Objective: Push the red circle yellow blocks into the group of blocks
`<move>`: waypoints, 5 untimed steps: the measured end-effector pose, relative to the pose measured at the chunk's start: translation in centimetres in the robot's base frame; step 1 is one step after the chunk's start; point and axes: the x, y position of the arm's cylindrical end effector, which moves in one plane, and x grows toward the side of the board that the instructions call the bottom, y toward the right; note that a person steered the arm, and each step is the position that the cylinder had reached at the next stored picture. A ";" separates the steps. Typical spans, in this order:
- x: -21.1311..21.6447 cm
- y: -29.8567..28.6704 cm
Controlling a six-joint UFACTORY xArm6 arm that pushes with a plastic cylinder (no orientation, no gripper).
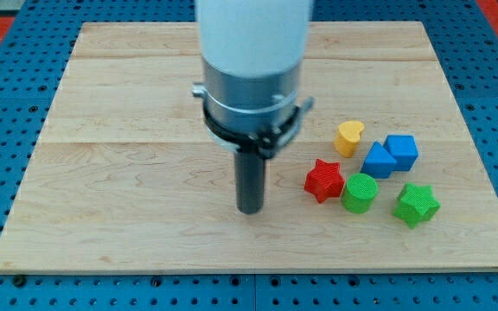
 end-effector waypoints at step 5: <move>-10.5 4.9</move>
